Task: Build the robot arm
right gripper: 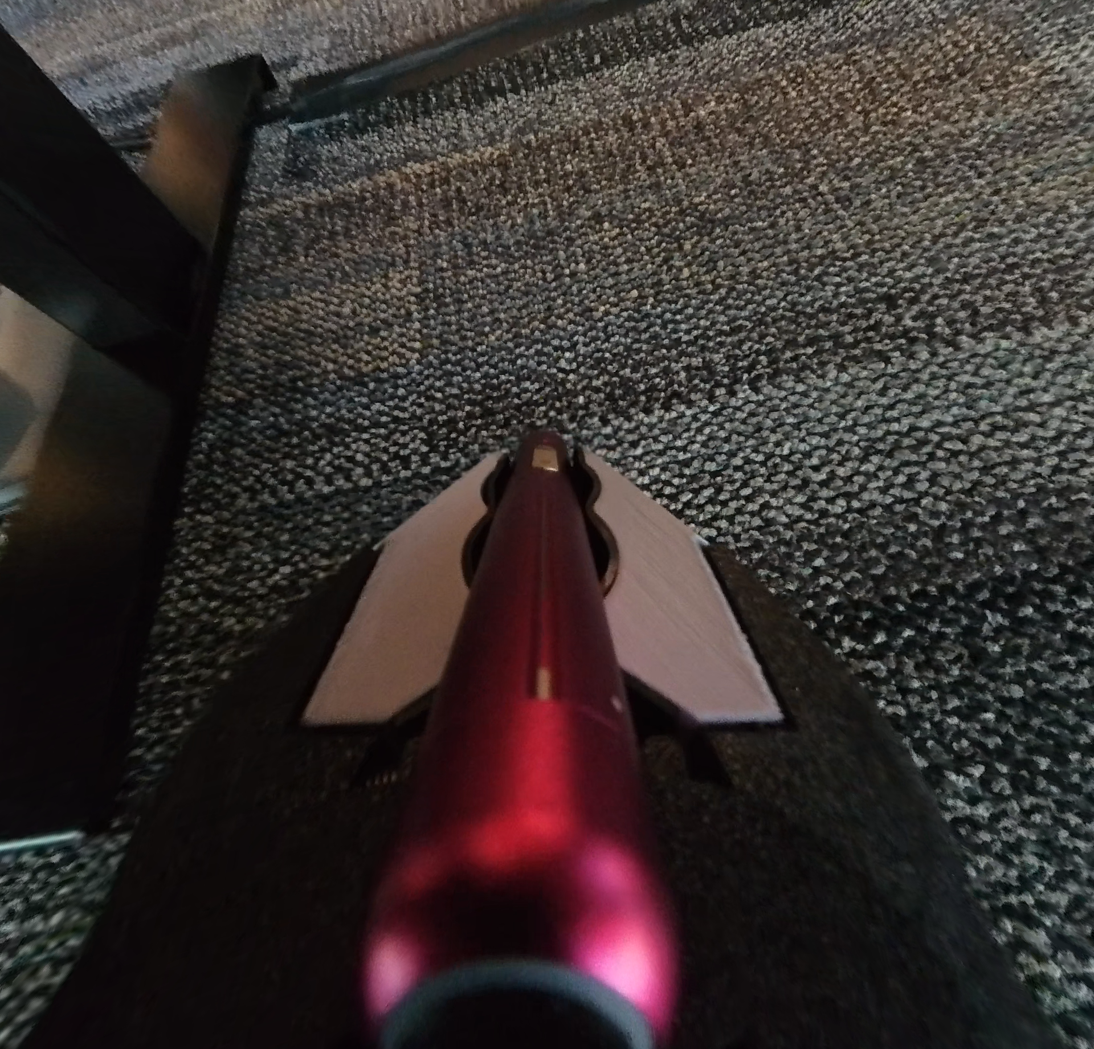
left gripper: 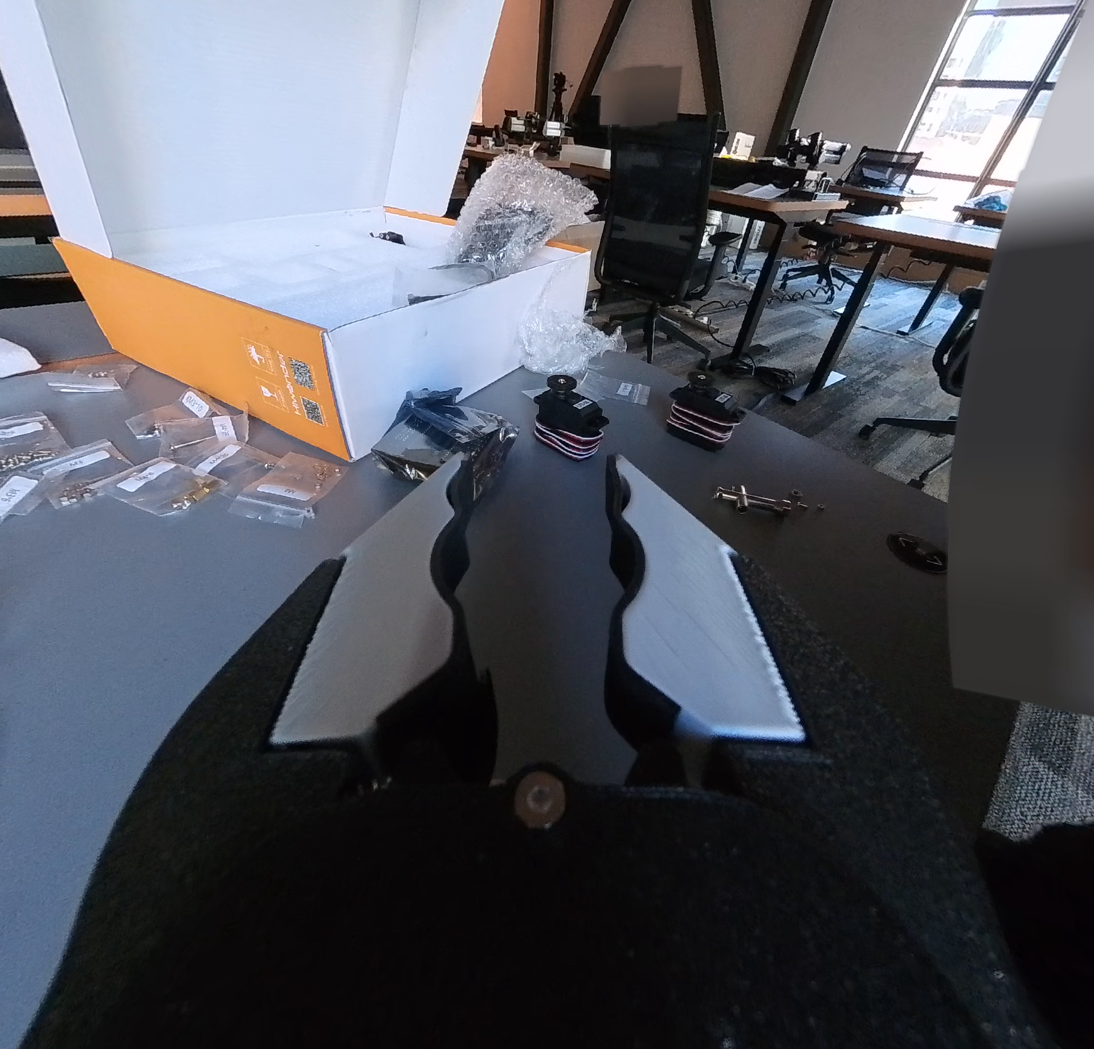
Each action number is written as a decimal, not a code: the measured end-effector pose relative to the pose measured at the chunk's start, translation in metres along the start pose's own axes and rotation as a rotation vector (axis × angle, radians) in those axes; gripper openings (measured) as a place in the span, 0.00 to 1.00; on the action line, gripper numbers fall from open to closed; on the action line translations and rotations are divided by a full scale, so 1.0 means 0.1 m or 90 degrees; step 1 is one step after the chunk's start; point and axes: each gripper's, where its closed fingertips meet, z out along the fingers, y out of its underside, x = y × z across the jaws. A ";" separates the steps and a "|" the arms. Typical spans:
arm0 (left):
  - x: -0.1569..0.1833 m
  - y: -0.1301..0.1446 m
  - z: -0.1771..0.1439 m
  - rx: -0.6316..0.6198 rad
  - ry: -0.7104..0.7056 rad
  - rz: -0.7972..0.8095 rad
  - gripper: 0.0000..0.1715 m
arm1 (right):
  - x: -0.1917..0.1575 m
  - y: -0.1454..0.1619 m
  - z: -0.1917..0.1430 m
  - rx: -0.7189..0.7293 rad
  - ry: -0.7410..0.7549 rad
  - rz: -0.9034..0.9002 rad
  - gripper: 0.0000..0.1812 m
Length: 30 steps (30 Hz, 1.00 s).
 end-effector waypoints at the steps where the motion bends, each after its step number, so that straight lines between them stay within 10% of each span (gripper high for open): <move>1: 0.00 0.00 0.00 0.001 0.001 0.001 0.26 | 0.00 -0.04 -0.06 0.008 -0.004 0.014 0.12; 8: 0.10 -0.02 0.00 0.009 0.036 0.011 0.26 | -0.04 -0.90 -1.09 0.112 -0.057 0.069 0.12; 22: 0.60 0.03 -0.05 0.002 0.181 0.112 0.24 | -1.35 -4.47 -5.31 0.443 -0.286 -0.093 0.11; 30: 0.86 0.33 -0.57 -0.060 0.198 0.511 0.20 | -2.91 -5.45 -5.98 0.259 -0.500 -0.208 0.12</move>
